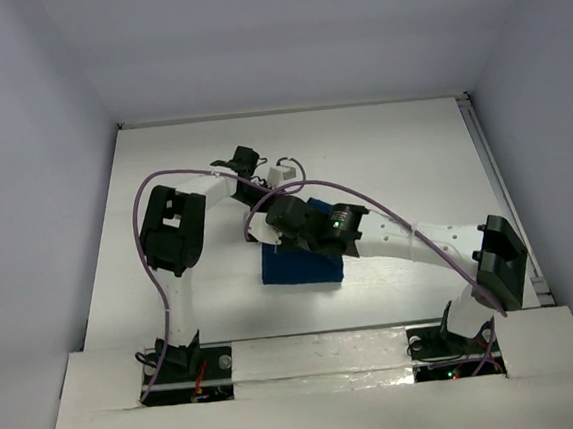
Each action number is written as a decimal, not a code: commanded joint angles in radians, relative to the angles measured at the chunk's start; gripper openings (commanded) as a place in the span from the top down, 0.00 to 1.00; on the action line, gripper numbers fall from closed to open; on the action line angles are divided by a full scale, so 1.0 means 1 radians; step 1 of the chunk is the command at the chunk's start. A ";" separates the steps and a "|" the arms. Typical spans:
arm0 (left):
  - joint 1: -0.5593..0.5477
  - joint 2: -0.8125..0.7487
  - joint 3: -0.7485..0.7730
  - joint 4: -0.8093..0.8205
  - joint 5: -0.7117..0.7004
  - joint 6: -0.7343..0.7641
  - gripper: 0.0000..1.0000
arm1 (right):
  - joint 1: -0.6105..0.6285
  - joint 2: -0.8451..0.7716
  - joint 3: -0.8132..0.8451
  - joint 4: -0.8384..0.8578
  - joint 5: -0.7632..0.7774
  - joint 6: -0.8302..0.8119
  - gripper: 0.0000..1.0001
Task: Fold and stack the t-shirts
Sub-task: Fold the long partially folded tshirt into a neat square
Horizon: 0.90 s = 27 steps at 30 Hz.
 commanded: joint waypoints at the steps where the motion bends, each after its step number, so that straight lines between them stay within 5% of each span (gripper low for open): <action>1: -0.024 -0.006 -0.077 -0.072 -0.048 0.058 1.00 | -0.018 0.024 0.067 0.050 0.001 -0.031 1.00; 16: -0.015 -0.103 -0.076 -0.076 0.027 0.081 1.00 | -0.081 0.130 0.129 0.073 -0.024 -0.061 1.00; 27: 0.150 -0.210 0.206 -0.134 0.010 0.024 1.00 | -0.112 0.178 0.147 0.106 -0.037 -0.071 1.00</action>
